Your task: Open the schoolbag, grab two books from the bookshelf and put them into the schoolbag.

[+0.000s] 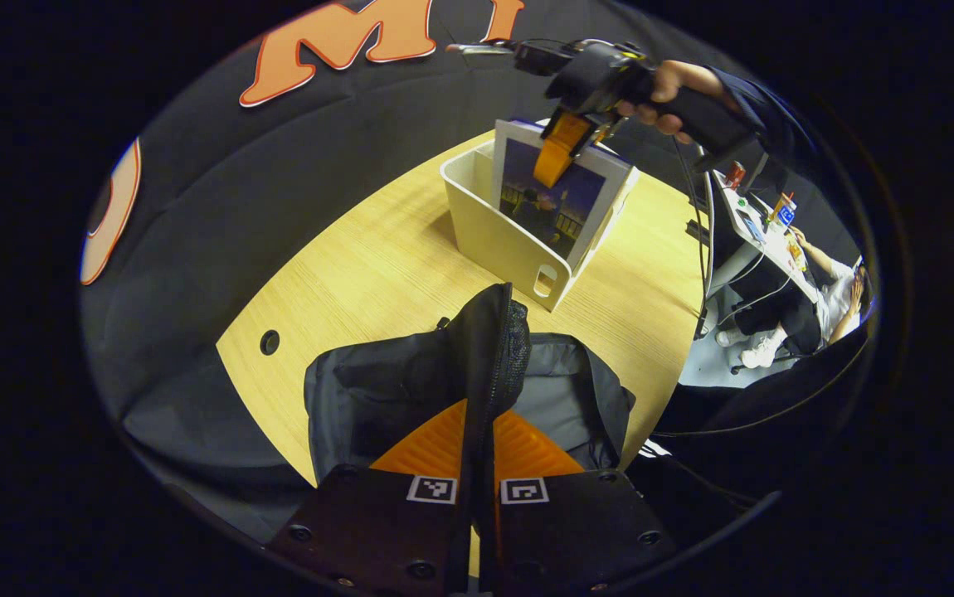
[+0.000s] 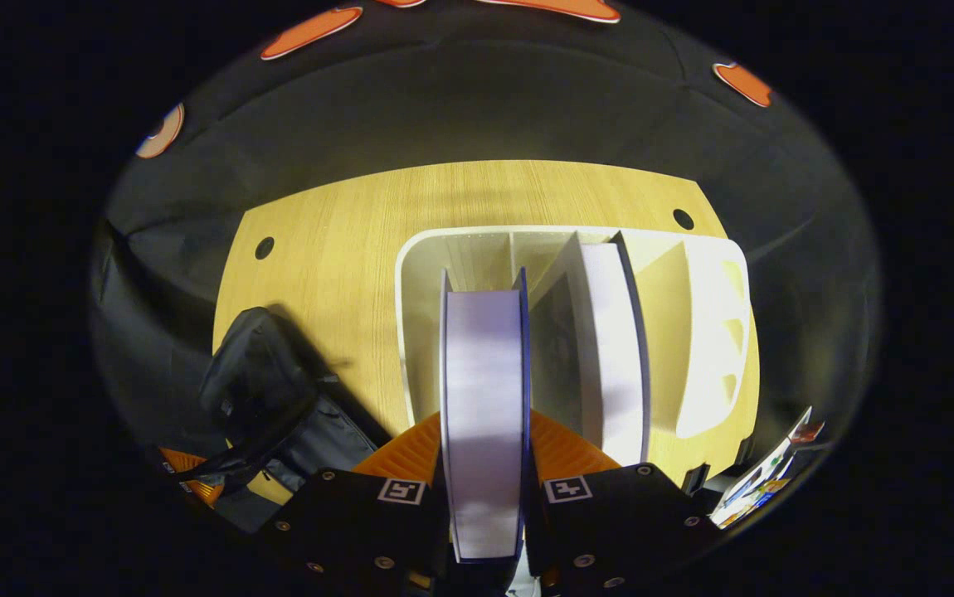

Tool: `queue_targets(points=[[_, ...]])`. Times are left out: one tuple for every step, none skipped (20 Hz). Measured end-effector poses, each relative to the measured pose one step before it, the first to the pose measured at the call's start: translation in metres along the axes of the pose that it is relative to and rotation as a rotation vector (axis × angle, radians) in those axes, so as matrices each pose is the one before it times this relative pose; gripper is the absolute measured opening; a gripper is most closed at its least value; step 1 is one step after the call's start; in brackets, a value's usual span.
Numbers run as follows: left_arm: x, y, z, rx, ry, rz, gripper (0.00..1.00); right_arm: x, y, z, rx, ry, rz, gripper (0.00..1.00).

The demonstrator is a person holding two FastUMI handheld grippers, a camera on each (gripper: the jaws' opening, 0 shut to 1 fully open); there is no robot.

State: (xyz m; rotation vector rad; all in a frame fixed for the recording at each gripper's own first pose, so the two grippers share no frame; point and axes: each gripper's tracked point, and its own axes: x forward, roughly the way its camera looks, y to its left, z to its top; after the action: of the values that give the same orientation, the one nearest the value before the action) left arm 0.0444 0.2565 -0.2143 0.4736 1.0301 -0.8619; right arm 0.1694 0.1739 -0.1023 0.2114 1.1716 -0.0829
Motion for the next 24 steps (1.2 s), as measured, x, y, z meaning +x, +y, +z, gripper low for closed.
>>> queue_targets(points=[[-0.00057,0.00093,0.00038,-0.00296,0.00051,0.00374,0.05,-0.00617,-0.00079,-0.00527,0.00607,-0.01091,0.00983,0.38],[0.00135,0.0005,-0.00022,-0.00668,-0.00215,0.00036,0.05,-0.00507,0.00011,-0.00458,0.00325,-0.01056,0.01622,0.37],[-0.00017,-0.00038,0.00032,-0.004,0.00012,0.0032,0.05,-0.00799,0.00139,-0.00763,0.008,-0.01082,0.0191,0.37],[-0.00089,-0.00152,0.00006,-0.01021,-0.00135,0.00133,0.05,-0.00725,0.00161,-0.00532,0.00619,-0.01068,0.02153,0.37],[0.00025,0.00003,-0.0004,-0.00429,0.00096,0.0059,0.05,-0.0063,-0.00001,-0.00594,0.0044,-0.01177,0.01675,0.37],[0.0008,-0.00021,-0.00091,-0.01549,-0.00216,0.00441,0.05,-0.00644,-0.00174,-0.00558,0.0029,-0.0154,0.01283,0.37],[0.001,-0.0002,-0.0007,-0.0115,0.0005,0.00529,0.05,-0.00583,-0.00202,-0.00613,0.00168,-0.0114,0.01032,0.37],[-0.00008,-0.00193,-0.00014,-0.01812,-0.00091,0.00467,0.05,-0.00625,-0.0031,-0.00617,0.00218,-0.01111,0.01131,0.37],[0.00027,-0.00195,-0.00038,-0.0139,-0.00012,0.00371,0.05,-0.00723,-0.00247,-0.0058,0.00988,-0.01081,0.01132,0.37],[0.00041,-0.00164,-0.00145,-0.01803,0.00149,-0.00091,0.05,-0.00695,-0.00409,-0.00626,0.01045,-0.01294,0.01324,0.37],[0.00162,-0.00122,-0.00152,-0.0084,0.00275,0.00309,0.05,-0.00647,-0.00447,-0.00535,0.01156,-0.01054,0.01217,0.37],[0.00122,-0.00085,0.00001,-0.00733,0.00441,0.00944,0.05,-0.00648,-0.00533,-0.00638,0.01294,-0.00989,0.01213,0.37],[-0.00036,-0.00187,0.0003,-0.00601,0.00098,0.00715,0.05,-0.00535,-0.00564,-0.0084,0.01563,-0.00589,0.00991,0.37],[0.00025,-0.00183,-0.00035,-0.00255,0.00044,0.00491,0.05,-0.00485,-0.00484,-0.00808,0.016,-0.00587,0.01037,0.37],[0.00097,-0.00328,0.00046,-0.00484,0.00263,0.00365,0.05,-0.00651,-0.00516,-0.0087,0.01097,-0.00389,0.01351,0.37],[0.00062,-0.00281,0.00067,-0.00035,0.00339,0.0033,0.05,-0.00602,-0.00409,-0.00809,0.01549,-0.00814,0.01496,0.37],[0.00157,-0.0037,0.00088,0.00003,0.00483,0.003,0.05,-0.00504,-0.00321,-0.00842,0.02119,-0.00988,0.01704,0.37],[0.00197,-0.00141,0.00054,-0.00124,0.00625,0.00464,0.05,-0.00389,-0.00162,-0.0077,0.02752,-0.00767,0.02121,0.37],[0.00064,-0.00209,0.00161,-0.00072,0.00247,0.00312,0.06,-0.00461,-0.00187,-0.00878,0.02498,-0.00064,0.02387,0.37],[0.00124,-0.00201,0.00114,-0.002,0.00143,0.00439,0.05,-0.004,-0.00061,-0.00661,0.02556,-0.00574,0.02924,0.37],[-0.00063,-0.00258,0.00134,0.00043,0.00094,0.0021,0.05,-0.00393,-0.00223,-0.00984,0.01962,-0.00086,0.02415,0.36],[-0.00072,-0.0005,0.00042,0.00087,0.00033,0.00676,0.05,-0.00182,0.00134,-0.00615,0.01882,-0.00928,0.02803,0.36],[0.00048,-0.00092,0.00223,-0.00173,-0.00063,0.0029,0.05,-0.00169,-0.00092,-0.00674,0.01522,-0.00513,0.02031,0.35],[-0.00077,-0.00021,0.00031,-0.00275,-0.00047,0.00419,0.05,-0.00174,0.0005,-0.00545,0.01571,-0.00599,0.02441,0.35]])
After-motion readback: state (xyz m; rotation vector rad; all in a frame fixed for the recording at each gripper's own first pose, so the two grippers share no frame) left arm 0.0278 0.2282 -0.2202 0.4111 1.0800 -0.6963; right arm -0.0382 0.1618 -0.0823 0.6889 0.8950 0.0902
